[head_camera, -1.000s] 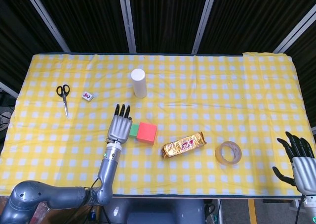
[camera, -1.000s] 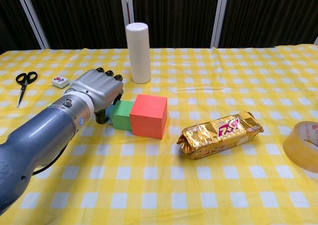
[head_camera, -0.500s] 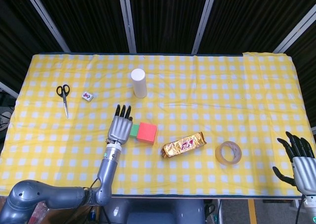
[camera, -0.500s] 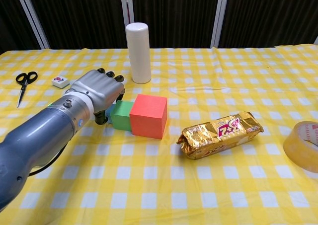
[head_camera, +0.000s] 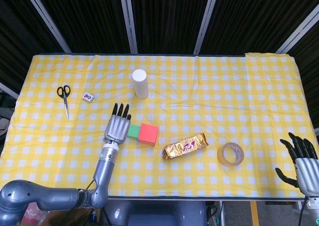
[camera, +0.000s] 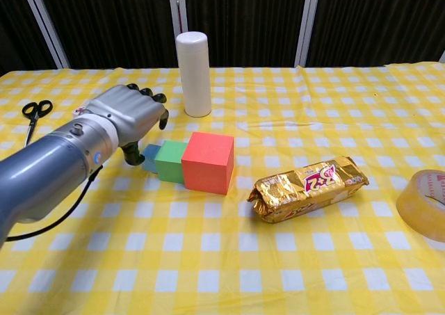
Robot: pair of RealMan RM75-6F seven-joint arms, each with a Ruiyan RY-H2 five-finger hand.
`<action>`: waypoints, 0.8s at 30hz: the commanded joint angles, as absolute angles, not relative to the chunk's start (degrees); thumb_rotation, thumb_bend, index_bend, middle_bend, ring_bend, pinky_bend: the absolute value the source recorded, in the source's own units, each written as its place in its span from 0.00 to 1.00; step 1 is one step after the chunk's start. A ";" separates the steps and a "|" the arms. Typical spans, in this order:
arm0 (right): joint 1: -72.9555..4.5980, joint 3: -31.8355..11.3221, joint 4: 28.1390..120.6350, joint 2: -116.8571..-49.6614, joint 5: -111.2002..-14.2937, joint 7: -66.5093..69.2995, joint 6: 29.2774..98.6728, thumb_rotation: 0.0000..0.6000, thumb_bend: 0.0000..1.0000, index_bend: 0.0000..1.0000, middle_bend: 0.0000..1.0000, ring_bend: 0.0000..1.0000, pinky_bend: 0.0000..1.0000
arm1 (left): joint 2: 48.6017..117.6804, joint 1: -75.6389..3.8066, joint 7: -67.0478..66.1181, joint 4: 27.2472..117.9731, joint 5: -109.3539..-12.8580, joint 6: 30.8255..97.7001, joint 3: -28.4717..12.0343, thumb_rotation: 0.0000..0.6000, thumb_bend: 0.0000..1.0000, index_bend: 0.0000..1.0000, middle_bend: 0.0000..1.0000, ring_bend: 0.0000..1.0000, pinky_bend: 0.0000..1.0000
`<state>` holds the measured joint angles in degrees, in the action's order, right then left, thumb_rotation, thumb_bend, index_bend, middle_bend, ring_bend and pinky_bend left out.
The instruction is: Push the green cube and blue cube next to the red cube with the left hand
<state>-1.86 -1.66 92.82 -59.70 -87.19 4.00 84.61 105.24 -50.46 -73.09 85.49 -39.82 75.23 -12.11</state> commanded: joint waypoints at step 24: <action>-0.95 -2.38 93.08 -59.81 -86.28 2.88 86.47 1.00 0.32 0.17 0.00 0.00 0.00 | 75.32 -24.16 -34.64 101.24 -67.31 85.81 4.32 1.00 0.35 0.08 0.00 0.00 0.00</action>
<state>-1.00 -2.33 93.06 -59.80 -86.27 2.93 86.39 76.52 -27.63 -38.54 104.99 -63.33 83.57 1.37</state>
